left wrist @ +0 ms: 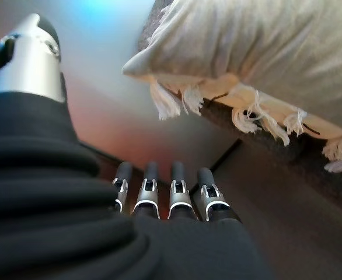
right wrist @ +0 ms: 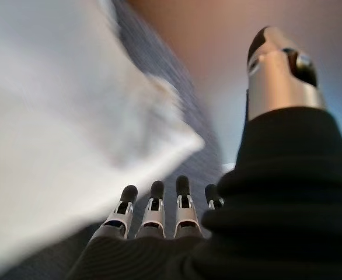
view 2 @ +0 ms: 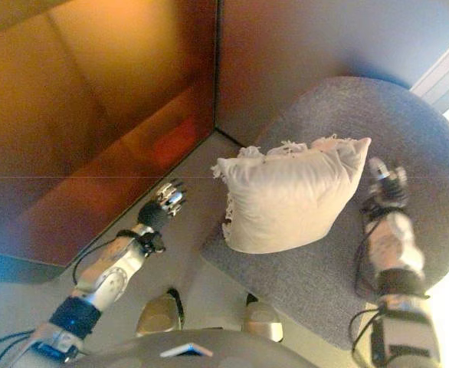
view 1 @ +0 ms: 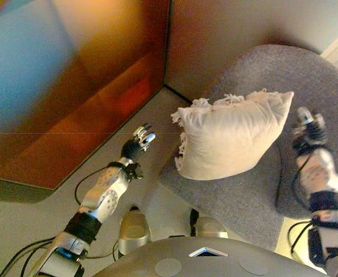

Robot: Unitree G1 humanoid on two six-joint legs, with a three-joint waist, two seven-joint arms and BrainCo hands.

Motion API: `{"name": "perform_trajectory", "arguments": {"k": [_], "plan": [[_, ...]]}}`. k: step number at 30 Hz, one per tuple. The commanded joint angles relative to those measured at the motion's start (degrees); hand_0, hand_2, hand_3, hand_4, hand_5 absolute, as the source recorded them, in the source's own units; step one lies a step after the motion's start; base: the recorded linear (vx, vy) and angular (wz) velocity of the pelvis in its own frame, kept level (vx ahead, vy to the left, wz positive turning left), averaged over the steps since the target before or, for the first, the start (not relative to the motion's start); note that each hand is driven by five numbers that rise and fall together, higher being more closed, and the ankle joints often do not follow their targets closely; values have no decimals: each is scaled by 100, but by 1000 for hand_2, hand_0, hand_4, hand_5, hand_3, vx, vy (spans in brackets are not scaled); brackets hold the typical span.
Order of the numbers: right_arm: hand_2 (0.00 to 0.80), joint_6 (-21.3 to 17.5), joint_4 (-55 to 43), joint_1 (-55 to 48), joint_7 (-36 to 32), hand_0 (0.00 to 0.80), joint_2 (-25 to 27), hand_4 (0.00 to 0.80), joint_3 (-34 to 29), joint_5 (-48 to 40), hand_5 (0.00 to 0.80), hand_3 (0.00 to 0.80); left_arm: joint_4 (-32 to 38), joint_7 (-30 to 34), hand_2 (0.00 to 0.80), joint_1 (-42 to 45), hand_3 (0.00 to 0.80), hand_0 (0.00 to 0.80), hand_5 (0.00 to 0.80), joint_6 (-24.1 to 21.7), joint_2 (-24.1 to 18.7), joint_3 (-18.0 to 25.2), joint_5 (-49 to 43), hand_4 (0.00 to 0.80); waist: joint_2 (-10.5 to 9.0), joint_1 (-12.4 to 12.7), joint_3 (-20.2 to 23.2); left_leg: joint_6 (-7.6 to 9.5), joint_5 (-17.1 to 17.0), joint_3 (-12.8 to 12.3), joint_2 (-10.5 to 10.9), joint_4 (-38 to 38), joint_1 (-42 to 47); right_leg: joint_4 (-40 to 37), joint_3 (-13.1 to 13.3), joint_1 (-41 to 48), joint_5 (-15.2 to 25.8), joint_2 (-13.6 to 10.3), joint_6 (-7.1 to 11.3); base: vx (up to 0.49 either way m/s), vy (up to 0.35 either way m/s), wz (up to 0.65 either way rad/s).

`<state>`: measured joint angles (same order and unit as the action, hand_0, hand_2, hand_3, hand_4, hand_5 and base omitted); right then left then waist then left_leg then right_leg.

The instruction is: Pick up the cushion and take it to the sofa

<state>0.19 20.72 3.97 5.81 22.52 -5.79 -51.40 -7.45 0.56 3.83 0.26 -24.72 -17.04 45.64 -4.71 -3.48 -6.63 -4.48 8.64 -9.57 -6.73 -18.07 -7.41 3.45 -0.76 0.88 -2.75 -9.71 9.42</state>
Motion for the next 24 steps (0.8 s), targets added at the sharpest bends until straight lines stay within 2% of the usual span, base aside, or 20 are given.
{"name": "perform_trajectory", "arguments": {"k": [1,6,12,17,24], "plan": [[0,-711,-663,-129,-771,0,-7,0,123,-188,0,0,87,528,0,198,0,0,0,-635,226,367,-383,0,200,-92,233,-73,-437,-56,-145,860,664,-461,62,-305,870,41,145,-90,140,-18],[0,-864,-859,-560,-1155,0,-647,0,574,-125,0,0,-34,771,0,256,0,0,0,-820,517,712,70,0,265,-248,241,14,-463,-195,8,1140,850,-506,110,-382,928,126,122,-108,116,-22],[0,-788,-911,-968,-1424,0,-1048,0,971,-905,0,0,42,1011,0,303,0,0,0,-1106,717,537,213,0,343,-364,237,82,-582,-251,122,1502,928,-487,139,-456,893,226,77,-104,66,-1],[0,-754,-888,-938,-1274,0,-1006,0,1342,-653,0,0,110,899,0,203,0,0,0,-1204,724,262,149,0,368,-393,226,115,-585,-280,182,1573,973,-524,147,-454,911,241,67,-75,28,-4],[0,-784,-966,-855,-1279,0,-885,0,1533,-505,0,0,137,840,0,148,0,0,0,-1133,674,186,197,0,365,-366,261,143,-607,-293,254,1703,1012,-631,99,-405,929,283,57,-31,-2,-4]]}}
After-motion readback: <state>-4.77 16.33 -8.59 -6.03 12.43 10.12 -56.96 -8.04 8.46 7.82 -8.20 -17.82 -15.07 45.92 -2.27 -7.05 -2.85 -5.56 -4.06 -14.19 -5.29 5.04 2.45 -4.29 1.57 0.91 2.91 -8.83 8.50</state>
